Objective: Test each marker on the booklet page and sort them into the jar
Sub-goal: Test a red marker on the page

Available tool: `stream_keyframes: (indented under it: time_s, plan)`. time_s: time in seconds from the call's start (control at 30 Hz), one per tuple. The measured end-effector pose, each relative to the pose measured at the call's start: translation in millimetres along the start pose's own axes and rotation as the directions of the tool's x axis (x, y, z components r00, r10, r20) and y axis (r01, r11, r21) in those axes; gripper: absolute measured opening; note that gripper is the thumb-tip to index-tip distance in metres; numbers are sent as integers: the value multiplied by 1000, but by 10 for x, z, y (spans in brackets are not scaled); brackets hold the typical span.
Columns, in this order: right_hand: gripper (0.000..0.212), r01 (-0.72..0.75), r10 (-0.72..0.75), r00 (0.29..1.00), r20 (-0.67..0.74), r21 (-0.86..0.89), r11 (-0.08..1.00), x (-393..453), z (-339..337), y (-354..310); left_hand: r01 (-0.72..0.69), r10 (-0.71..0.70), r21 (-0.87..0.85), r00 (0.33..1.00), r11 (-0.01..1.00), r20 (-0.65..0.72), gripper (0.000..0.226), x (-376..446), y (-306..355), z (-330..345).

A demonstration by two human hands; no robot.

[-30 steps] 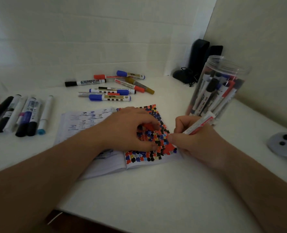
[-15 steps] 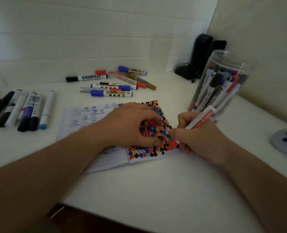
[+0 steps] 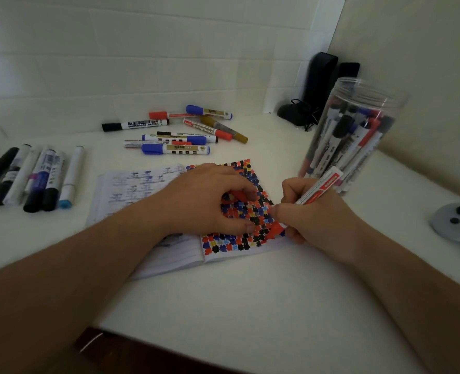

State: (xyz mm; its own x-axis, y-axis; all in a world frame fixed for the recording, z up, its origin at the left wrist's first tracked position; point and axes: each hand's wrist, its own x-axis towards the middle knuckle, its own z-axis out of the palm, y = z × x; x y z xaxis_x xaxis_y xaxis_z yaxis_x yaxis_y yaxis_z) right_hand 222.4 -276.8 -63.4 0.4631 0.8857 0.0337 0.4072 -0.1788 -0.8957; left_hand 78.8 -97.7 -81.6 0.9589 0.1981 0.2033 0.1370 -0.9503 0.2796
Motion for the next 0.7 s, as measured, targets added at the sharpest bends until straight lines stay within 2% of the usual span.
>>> stream_keyframes:
  time_s: [0.17, 0.43, 0.7]
  plan:
    - [35, 14, -13, 999, 31, -30, 999, -12, 28, -4, 2, -2, 7, 1000, 1000, 0, 70, -14, -3, -2]
    - [40, 7, -7, 1000, 8, -19, 1000, 7, 15, 10, 9, -9, -3, 1000, 1000, -1, 69, -14, -1, 1]
    - [34, 29, -29, 999, 25, -31, 999, -11, 22, 10, 19, -19, 2, 1000, 1000, 8, 67, -25, 23, -13]
